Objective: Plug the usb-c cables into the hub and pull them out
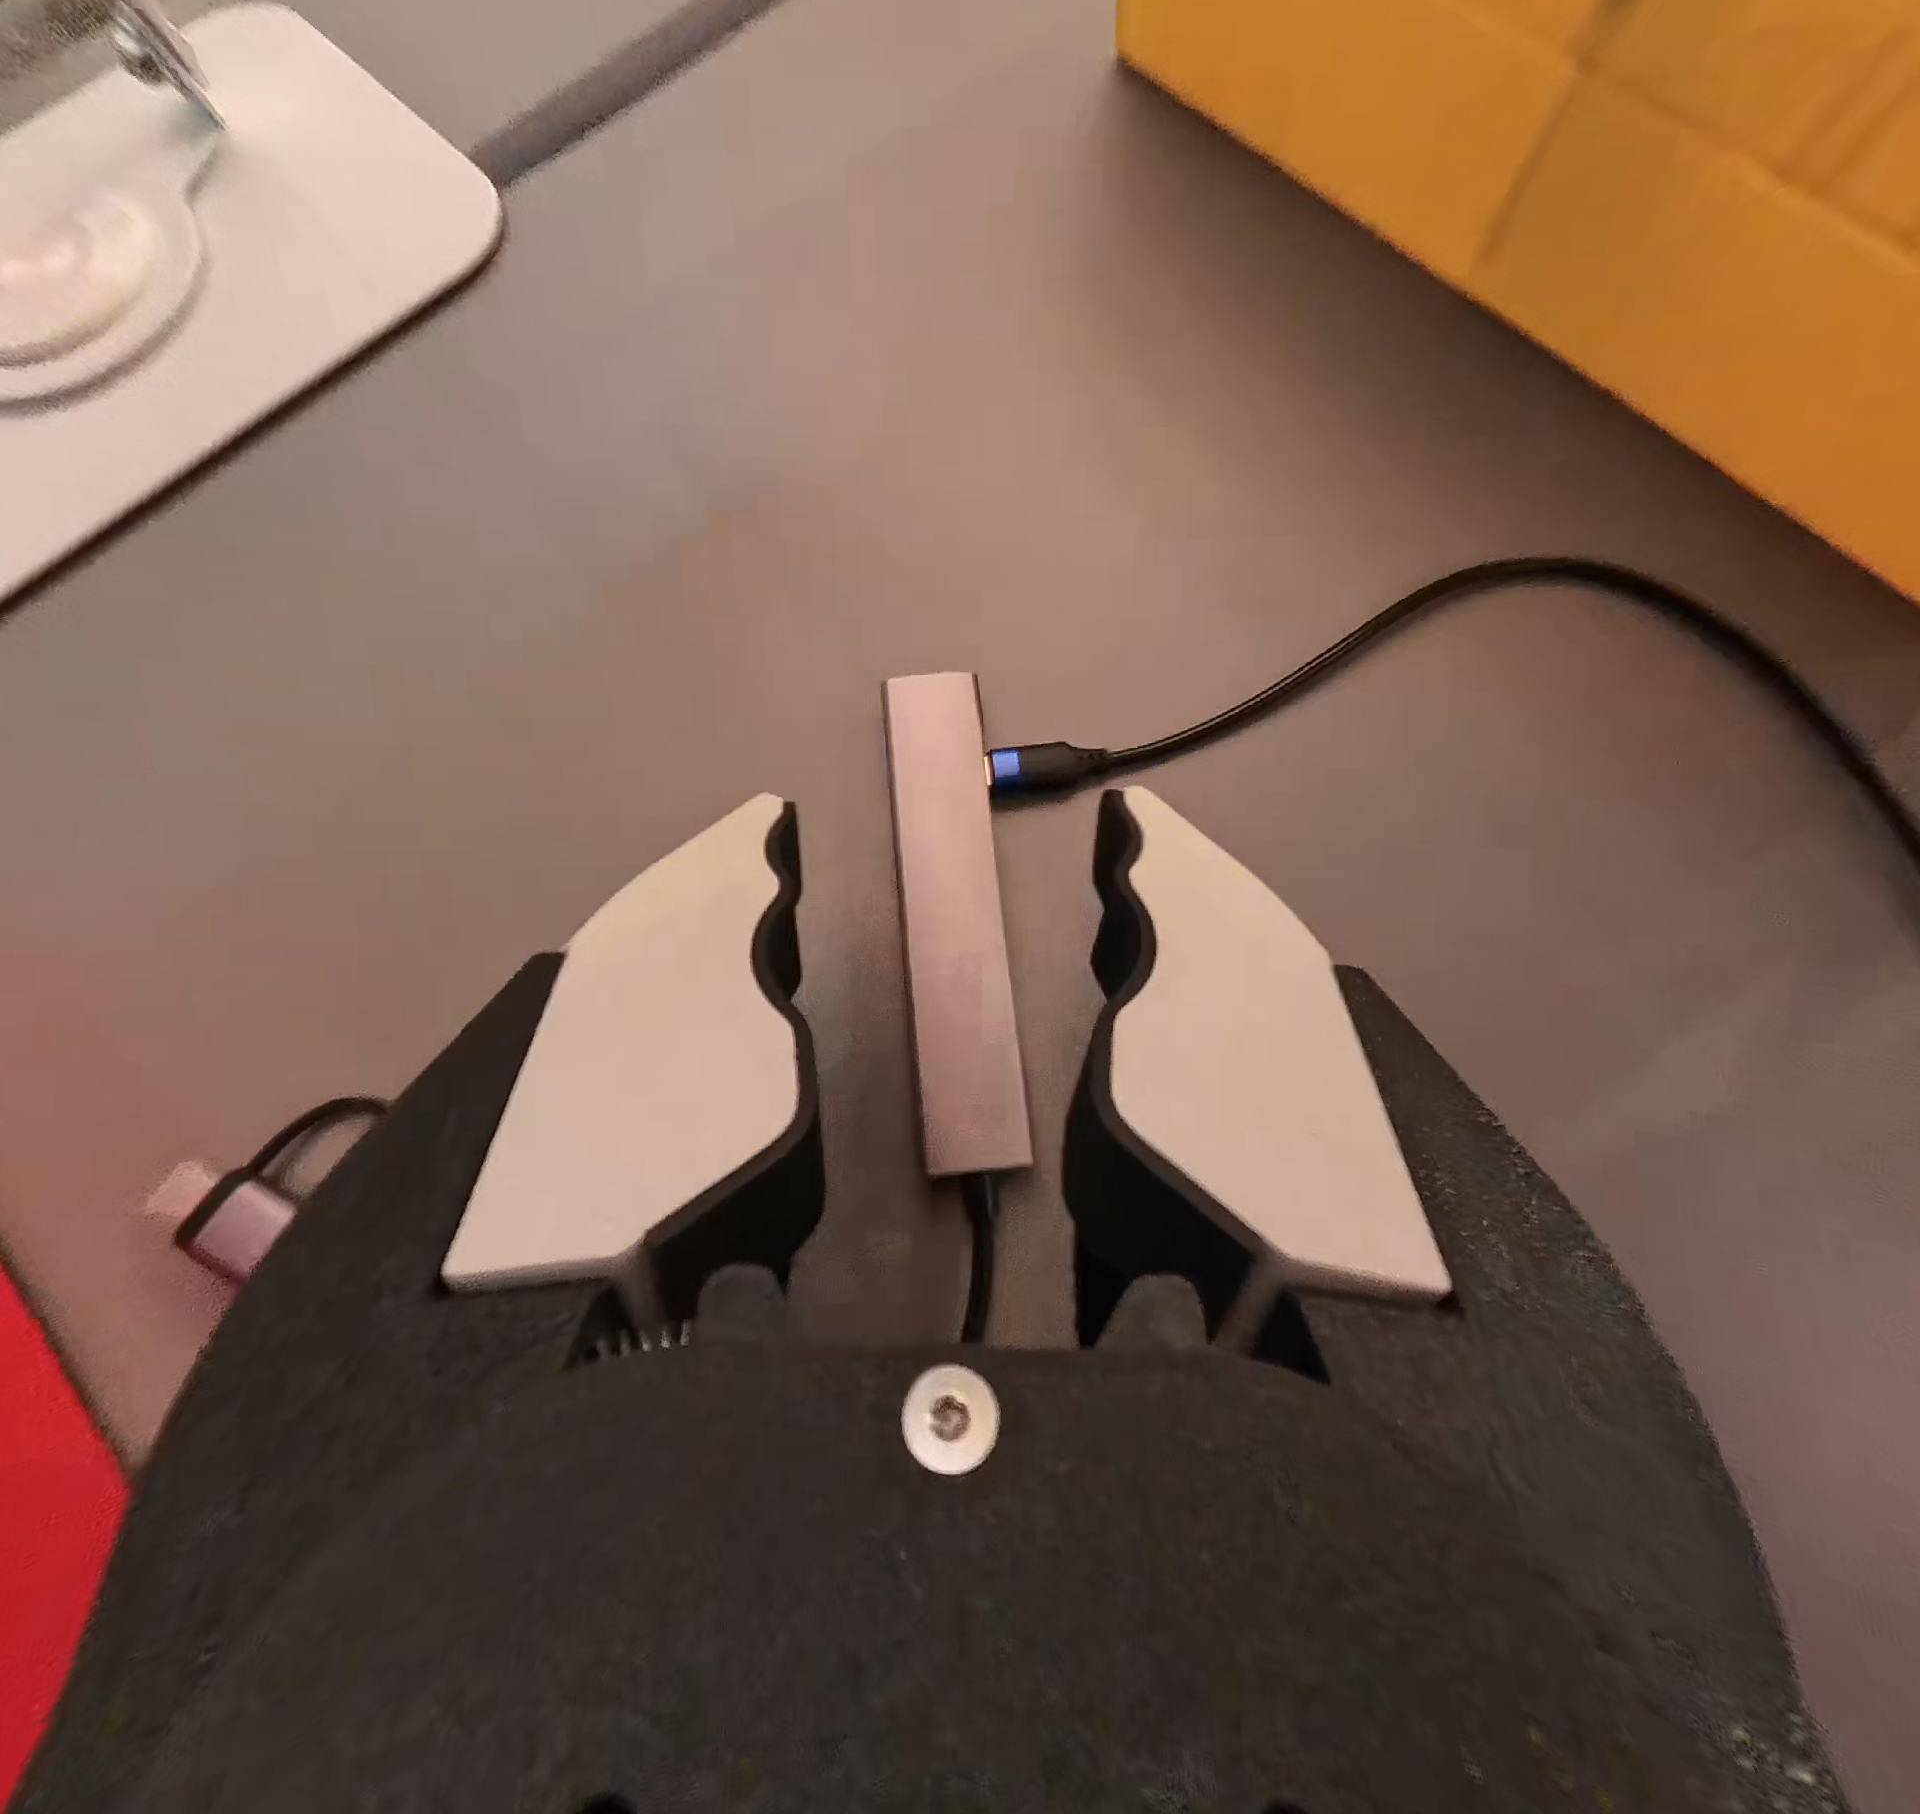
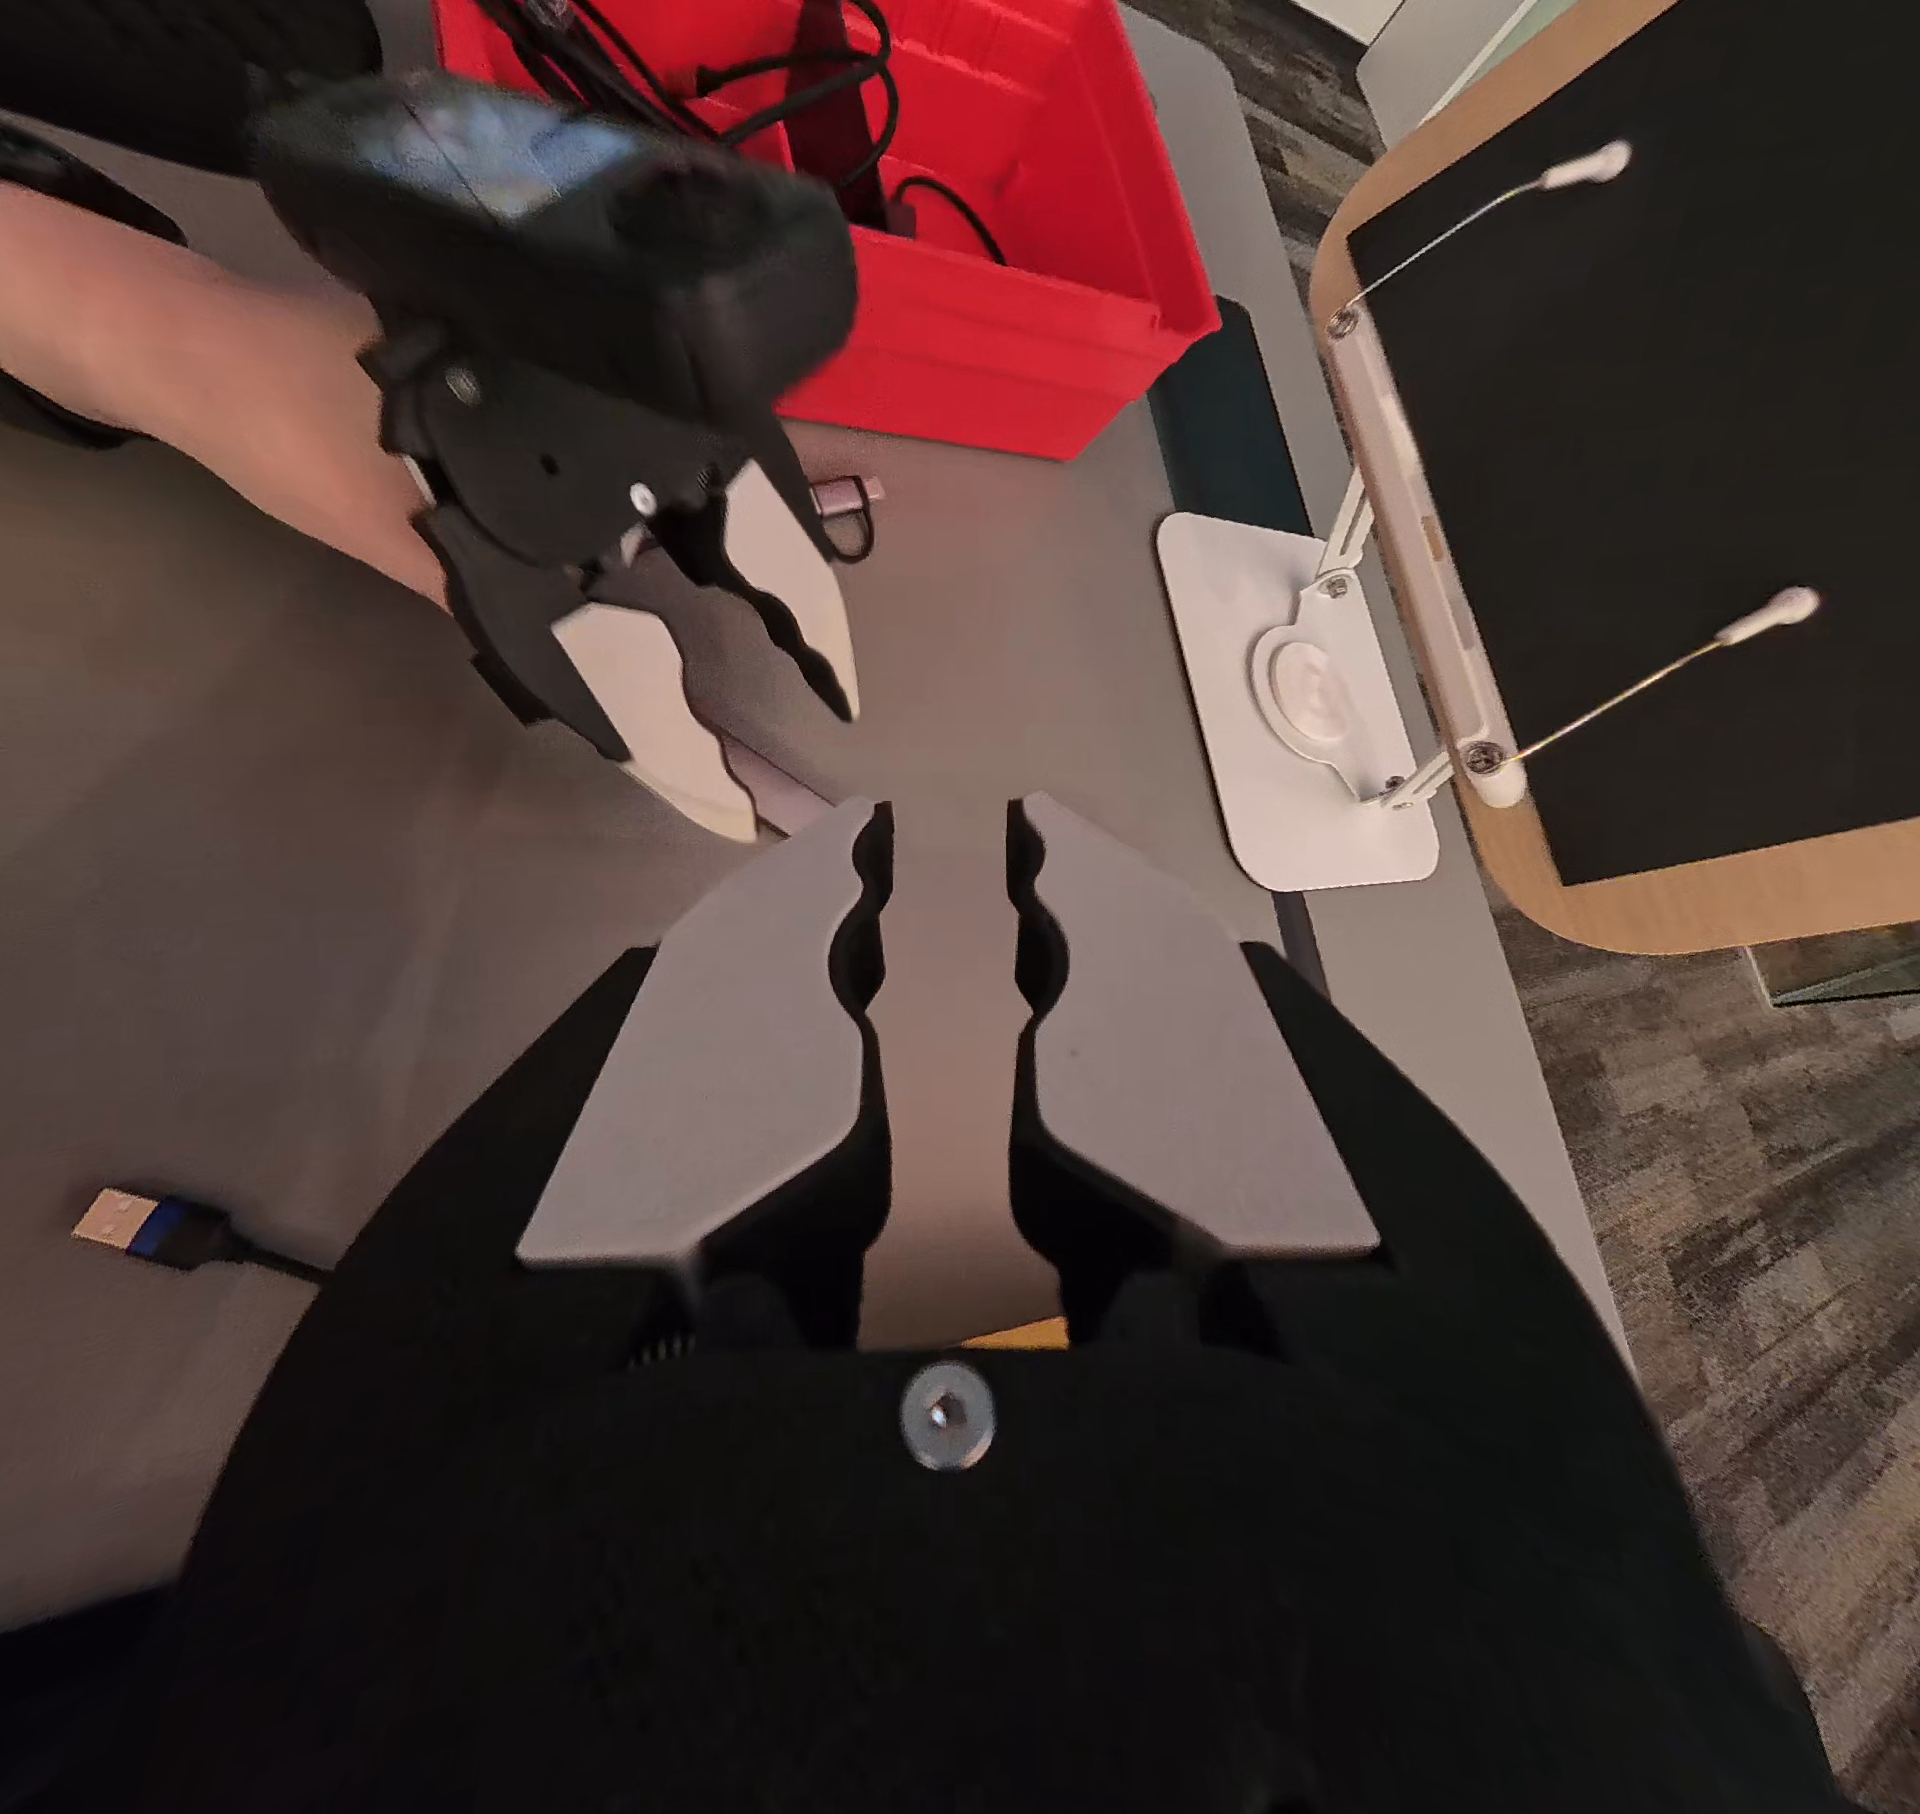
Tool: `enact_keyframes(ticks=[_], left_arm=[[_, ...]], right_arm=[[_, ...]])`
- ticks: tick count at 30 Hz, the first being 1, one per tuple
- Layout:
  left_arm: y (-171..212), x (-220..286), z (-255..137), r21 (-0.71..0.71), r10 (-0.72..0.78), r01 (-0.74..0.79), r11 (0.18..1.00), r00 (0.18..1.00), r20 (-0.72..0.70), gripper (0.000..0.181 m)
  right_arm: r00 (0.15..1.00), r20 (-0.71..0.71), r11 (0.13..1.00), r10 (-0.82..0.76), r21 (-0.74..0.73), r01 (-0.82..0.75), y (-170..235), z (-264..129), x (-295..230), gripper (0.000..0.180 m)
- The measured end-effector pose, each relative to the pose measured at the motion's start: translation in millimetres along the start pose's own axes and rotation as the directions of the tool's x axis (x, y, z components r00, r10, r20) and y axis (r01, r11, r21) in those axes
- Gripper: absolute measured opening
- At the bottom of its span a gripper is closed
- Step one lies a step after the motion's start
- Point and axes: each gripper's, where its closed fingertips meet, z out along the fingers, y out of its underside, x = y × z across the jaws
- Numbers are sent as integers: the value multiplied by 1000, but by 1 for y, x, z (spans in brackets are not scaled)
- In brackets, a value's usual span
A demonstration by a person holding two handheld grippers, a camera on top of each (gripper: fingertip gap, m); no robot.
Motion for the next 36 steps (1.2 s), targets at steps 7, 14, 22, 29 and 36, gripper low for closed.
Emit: enact_keyframes(ticks=[7, 14, 22, 29, 36], left_arm=[[-18, -28, -134, 173, 6, -42, 984, 979, 202, 50], [24, -154, -263, 130, -49, -15, 991, 882, 468, 34], [89, -228, -242, -244, 62, 47, 969, 905, 421, 23], [122, -249, -186, -550, 277, -37, 834, 891, 360, 28], [143, -261, -155, -632, 218, 32, 774, 924, 313, 21]], right_arm=[[999, -43, 998, -32, 59, 35, -16, -27, 1, 22], [997, -69, 998, -39, 39, 41, -13, -28, 5, 22], [998, -62, 999, -32, -16, 31, 0, -19, 7, 22], [998, -61, 999, -21, -32, 19, 6, -17, 10, 22], [999, -44, 999, -27, -39, 25, 8, -15, 8, 22]])
